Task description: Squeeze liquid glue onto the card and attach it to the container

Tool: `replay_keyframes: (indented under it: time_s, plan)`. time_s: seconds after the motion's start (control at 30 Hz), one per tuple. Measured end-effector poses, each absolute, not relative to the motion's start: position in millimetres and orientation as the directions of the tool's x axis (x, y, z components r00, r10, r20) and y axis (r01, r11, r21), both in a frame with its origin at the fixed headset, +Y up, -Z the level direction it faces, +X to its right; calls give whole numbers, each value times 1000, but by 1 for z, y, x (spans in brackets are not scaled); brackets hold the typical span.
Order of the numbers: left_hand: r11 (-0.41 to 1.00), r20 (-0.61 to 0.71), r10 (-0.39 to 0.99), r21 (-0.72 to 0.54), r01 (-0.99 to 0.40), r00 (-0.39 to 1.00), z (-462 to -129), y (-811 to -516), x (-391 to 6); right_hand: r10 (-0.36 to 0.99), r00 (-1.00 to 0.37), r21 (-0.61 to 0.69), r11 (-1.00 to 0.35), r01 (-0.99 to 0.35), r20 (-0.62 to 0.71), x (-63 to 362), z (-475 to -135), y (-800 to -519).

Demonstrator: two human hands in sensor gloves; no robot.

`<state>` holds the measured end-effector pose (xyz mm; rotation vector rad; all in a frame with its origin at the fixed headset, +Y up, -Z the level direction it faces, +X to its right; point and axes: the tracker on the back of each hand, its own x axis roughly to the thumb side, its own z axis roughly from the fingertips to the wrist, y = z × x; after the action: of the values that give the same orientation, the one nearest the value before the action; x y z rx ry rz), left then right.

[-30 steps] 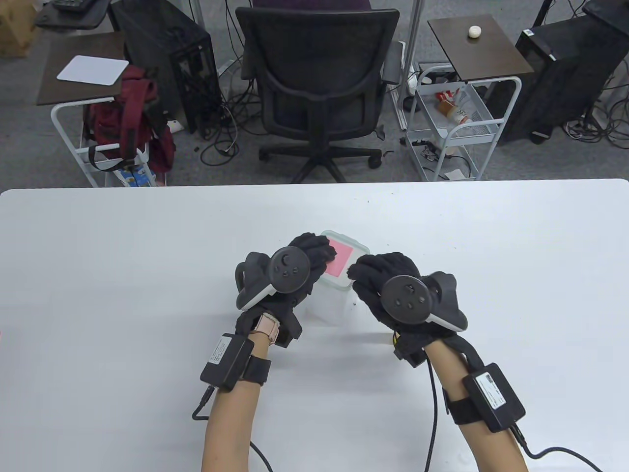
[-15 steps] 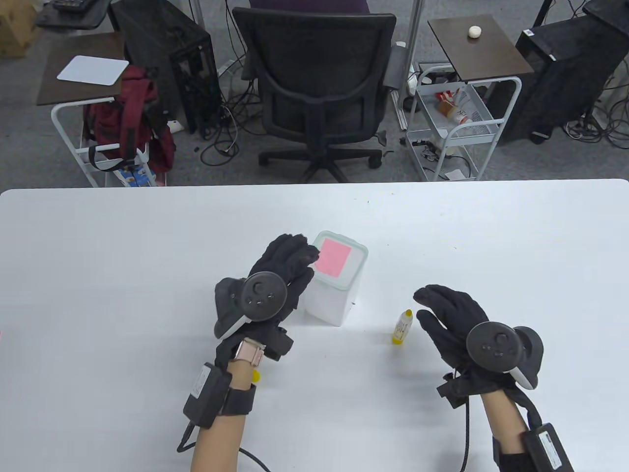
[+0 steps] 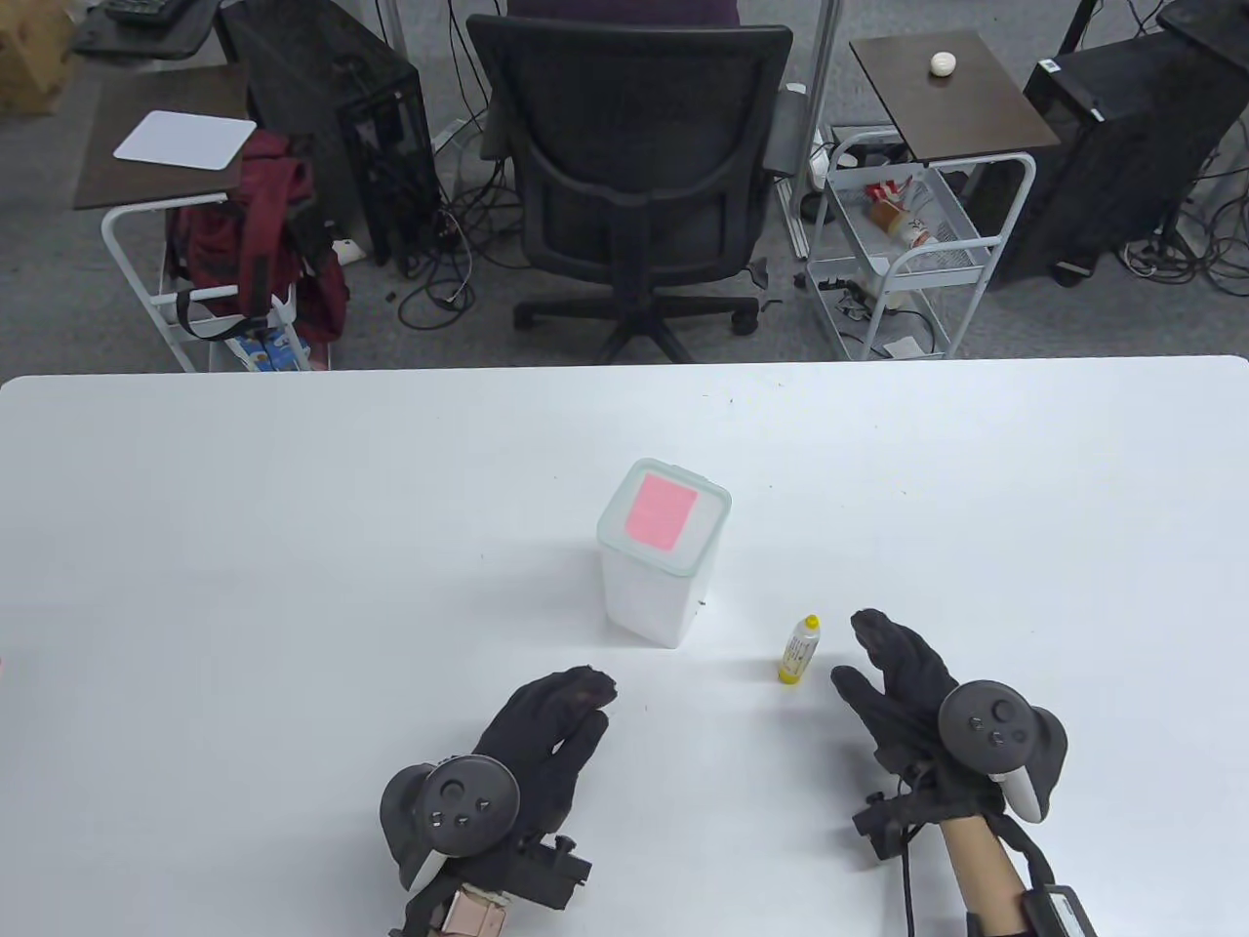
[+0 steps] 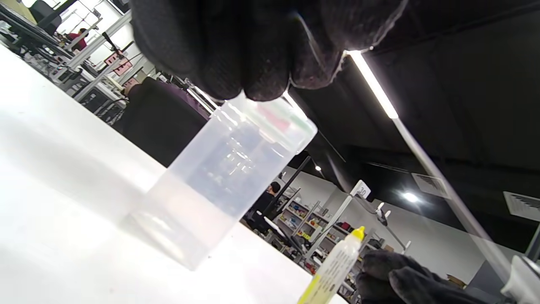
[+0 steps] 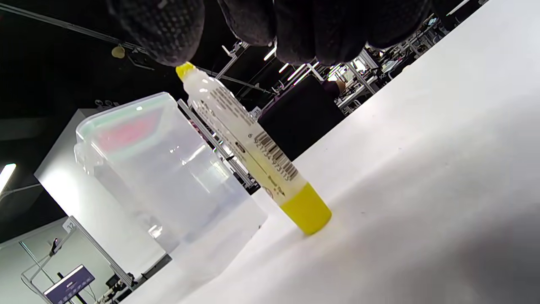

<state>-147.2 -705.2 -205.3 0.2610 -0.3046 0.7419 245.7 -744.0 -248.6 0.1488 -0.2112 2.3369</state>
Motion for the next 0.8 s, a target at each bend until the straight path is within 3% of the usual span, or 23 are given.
replay_keyframes:
  time_s: [0.13, 0.47, 0.63, 0.8]
  plan:
    - [710, 322, 627, 139, -691, 709, -208, -711, -151, 667, -731, -98, -725, -681, 147, 242, -250, -751]
    - [797, 175, 525, 243, -554, 833, -212, -714, -181, 745, -664, 29, -666, -745, 56, 219, -279, -766]
    - [879, 91, 428, 190, -437, 899, -217, -724, -190, 759, -651, 52, -649, -759, -20, 208, -288, -770]
    - [965, 32, 255, 45, -257, 966, -222, -734, -190, 780, -621, 22, -624, -781, 84, 204, -274, -763]
